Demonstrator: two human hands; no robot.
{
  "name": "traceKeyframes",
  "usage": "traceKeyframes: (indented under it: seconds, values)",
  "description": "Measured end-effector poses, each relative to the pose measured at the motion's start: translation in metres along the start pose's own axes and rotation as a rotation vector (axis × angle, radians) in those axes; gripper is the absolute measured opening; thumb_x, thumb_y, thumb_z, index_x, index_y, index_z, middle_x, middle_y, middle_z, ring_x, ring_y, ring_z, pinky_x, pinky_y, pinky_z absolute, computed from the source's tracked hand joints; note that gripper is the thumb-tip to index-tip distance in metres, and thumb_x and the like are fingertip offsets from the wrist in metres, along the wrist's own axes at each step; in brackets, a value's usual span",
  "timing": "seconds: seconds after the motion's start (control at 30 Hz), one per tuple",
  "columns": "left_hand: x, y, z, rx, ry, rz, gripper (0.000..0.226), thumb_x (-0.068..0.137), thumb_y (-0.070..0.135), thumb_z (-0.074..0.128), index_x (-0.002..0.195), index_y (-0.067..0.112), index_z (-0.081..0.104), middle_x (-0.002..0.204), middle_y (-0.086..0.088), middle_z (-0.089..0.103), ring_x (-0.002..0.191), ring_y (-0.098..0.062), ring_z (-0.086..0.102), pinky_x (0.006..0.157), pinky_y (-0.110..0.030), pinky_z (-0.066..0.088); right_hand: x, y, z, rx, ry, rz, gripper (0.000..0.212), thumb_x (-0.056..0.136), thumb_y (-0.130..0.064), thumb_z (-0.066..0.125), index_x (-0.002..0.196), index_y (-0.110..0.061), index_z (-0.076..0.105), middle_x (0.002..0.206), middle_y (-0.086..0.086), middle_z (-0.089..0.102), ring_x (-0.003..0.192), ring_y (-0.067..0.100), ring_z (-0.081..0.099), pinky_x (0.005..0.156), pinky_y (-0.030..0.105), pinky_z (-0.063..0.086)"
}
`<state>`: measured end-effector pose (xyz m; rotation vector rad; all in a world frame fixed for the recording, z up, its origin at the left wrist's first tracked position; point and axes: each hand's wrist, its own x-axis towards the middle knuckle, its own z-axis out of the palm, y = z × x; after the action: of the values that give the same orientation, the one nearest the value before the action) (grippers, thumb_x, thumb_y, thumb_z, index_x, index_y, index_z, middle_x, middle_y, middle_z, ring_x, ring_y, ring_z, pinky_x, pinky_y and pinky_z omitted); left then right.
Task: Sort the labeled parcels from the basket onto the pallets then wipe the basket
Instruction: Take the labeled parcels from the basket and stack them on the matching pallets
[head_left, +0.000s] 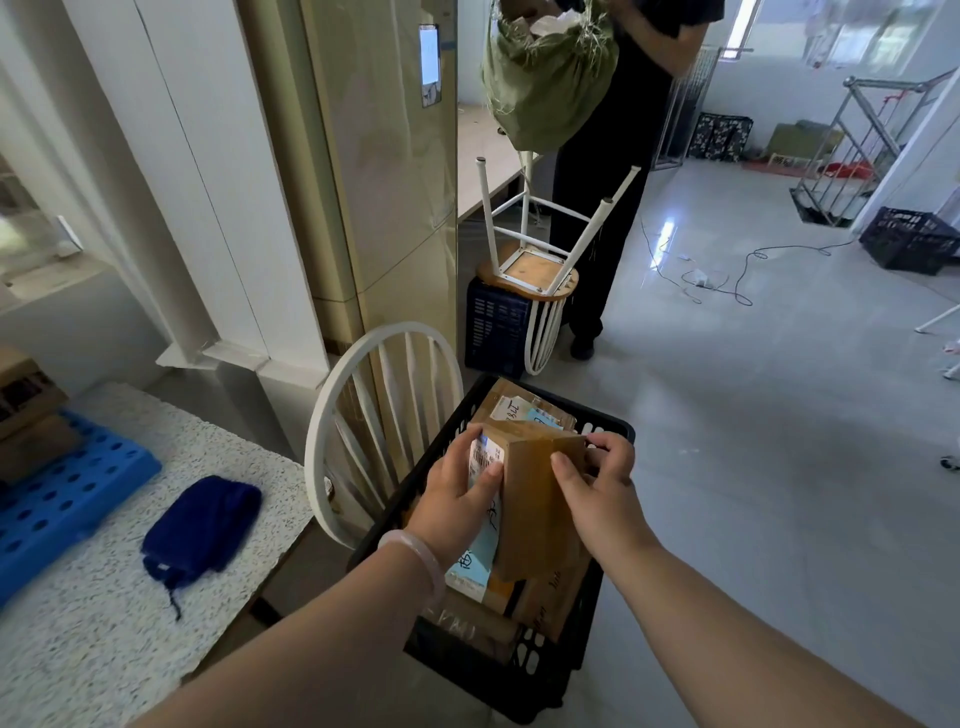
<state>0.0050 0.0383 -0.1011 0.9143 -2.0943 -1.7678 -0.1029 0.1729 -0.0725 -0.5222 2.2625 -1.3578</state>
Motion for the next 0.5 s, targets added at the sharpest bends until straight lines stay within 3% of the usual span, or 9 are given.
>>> traceKeyframes:
  seconds: [0.07, 0.13, 0.23, 0.3, 0.43, 0.5]
  values:
    - [-0.005, 0.006, 0.001, 0.051, 0.040, -0.026, 0.063, 0.076, 0.081, 0.050, 0.133, 0.064, 0.030, 0.149, 0.000, 0.031, 0.133, -0.028, 0.040, 0.107, -0.054, 0.041, 0.001, -0.001, 0.003, 0.002, -0.005, -0.010, 0.046, 0.095, -0.047, 0.054, 0.128, -0.039, 0.023, 0.144, 0.002, 0.044, 0.114, 0.016, 0.049, 0.097, 0.039, 0.049]
    - [-0.008, 0.009, 0.002, 0.118, 0.078, -0.033, 0.056, 0.091, 0.059, 0.051, 0.141, 0.052, 0.028, 0.147, -0.002, 0.028, 0.129, -0.028, 0.040, 0.105, -0.046, 0.042, 0.000, 0.000, 0.007, 0.002, -0.034, -0.025, 0.063, 0.089, -0.051, 0.061, 0.137, -0.038, 0.023, 0.146, 0.000, 0.042, 0.124, 0.020, 0.049, 0.098, 0.042, 0.051]
    - [-0.008, 0.009, 0.001, 0.194, 0.113, -0.006, 0.057, 0.093, 0.049, 0.054, 0.144, 0.046, 0.027, 0.146, -0.004, 0.028, 0.126, -0.026, 0.042, 0.103, -0.041, 0.044, -0.001, 0.003, 0.013, 0.000, -0.096, -0.009, 0.097, 0.072, -0.064, 0.070, 0.147, -0.042, 0.013, 0.151, -0.001, 0.034, 0.131, 0.023, 0.045, 0.102, 0.045, 0.049]
    - [-0.009, 0.011, -0.002, 0.269, 0.100, 0.016, 0.060, 0.092, 0.045, 0.058, 0.143, 0.049, 0.026, 0.144, -0.004, 0.029, 0.123, -0.023, 0.045, 0.102, -0.041, 0.047, 0.000, 0.005, 0.015, -0.016, -0.116, 0.018, 0.109, 0.065, -0.068, 0.073, 0.149, -0.044, 0.009, 0.154, -0.001, 0.029, 0.133, 0.025, 0.044, 0.103, 0.045, 0.048]
    - [-0.012, 0.008, -0.006, 0.409, 0.065, 0.076, 0.074, 0.087, 0.046, 0.066, 0.145, 0.051, 0.021, 0.145, 0.000, 0.028, 0.126, -0.020, 0.043, 0.100, -0.038, 0.049, 0.007, 0.012, 0.015, -0.071, -0.114, 0.032, 0.098, 0.082, -0.052, 0.071, 0.156, -0.034, 0.009, 0.154, 0.000, 0.031, 0.136, 0.023, 0.040, 0.105, 0.043, 0.044]
    - [-0.015, 0.006, -0.008, 0.447, 0.048, 0.104, 0.080, 0.085, 0.049, 0.068, 0.147, 0.050, 0.018, 0.150, 0.003, 0.023, 0.131, -0.020, 0.038, 0.104, -0.040, 0.047, 0.009, 0.013, 0.014, -0.067, -0.108, 0.033, 0.087, 0.084, -0.056, 0.066, 0.154, -0.036, 0.018, 0.147, -0.001, 0.039, 0.130, 0.022, 0.047, 0.101, 0.043, 0.049]
